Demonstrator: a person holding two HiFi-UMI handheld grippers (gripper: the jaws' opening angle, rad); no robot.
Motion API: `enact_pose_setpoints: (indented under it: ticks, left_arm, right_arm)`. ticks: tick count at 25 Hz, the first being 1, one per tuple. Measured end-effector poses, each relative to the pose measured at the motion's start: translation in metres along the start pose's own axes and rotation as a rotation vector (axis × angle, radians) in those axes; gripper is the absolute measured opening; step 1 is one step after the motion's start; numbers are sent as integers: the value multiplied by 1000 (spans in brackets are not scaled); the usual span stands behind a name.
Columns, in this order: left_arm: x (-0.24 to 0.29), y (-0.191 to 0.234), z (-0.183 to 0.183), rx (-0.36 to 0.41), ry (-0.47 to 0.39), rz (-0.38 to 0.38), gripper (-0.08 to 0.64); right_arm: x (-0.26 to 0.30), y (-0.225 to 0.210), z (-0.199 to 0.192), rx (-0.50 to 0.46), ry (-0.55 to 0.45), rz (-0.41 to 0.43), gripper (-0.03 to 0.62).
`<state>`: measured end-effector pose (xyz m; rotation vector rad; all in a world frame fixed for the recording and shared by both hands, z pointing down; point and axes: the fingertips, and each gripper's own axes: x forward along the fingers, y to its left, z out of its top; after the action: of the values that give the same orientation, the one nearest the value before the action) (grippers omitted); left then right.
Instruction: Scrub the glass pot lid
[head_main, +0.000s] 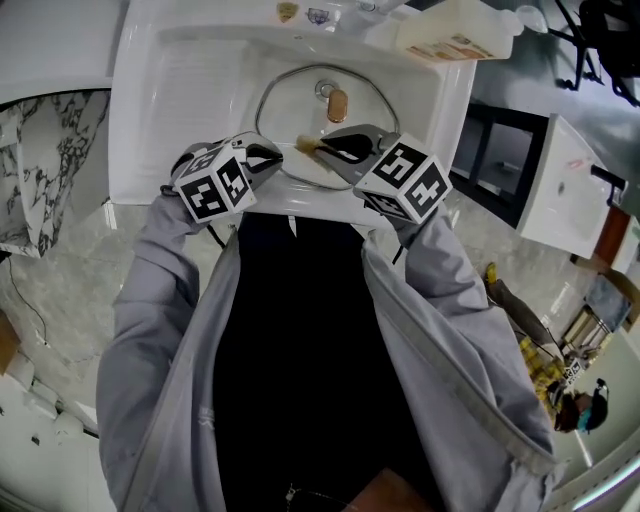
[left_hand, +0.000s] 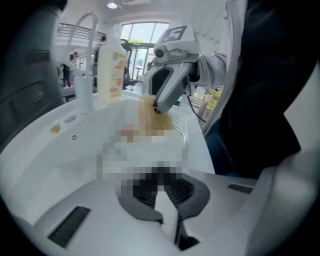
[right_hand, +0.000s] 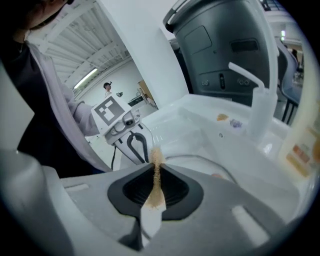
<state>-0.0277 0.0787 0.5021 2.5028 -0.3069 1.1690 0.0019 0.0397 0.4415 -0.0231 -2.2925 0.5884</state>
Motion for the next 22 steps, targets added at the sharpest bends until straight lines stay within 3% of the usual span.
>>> enact_pose_setpoints:
  ticks: [3, 6, 9, 12, 16, 22]
  left_arm:
    - [-13, 17, -12, -161, 1, 107, 5]
    - [-19, 29, -30, -377, 0, 168, 3]
    - [-22, 40, -45, -567, 6, 237, 3]
    - [-22, 43, -58, -707, 21, 304, 3]
    - [-16, 40, -61, -799, -1, 331, 3]
    - [-8, 36, -57, -775, 2, 310, 3]
  right_arm:
    - [8, -21, 41, -147, 5, -90, 31]
    - [42, -56, 60, -335, 101, -186, 31]
    - [85, -87, 56, -506, 237, -229, 31]
    - [116, -107, 38, -613, 360, -243, 31]
    - [139, -126, 14, -705, 507, -264, 31]
    - [160, -114, 2, -774, 607, -177, 31]
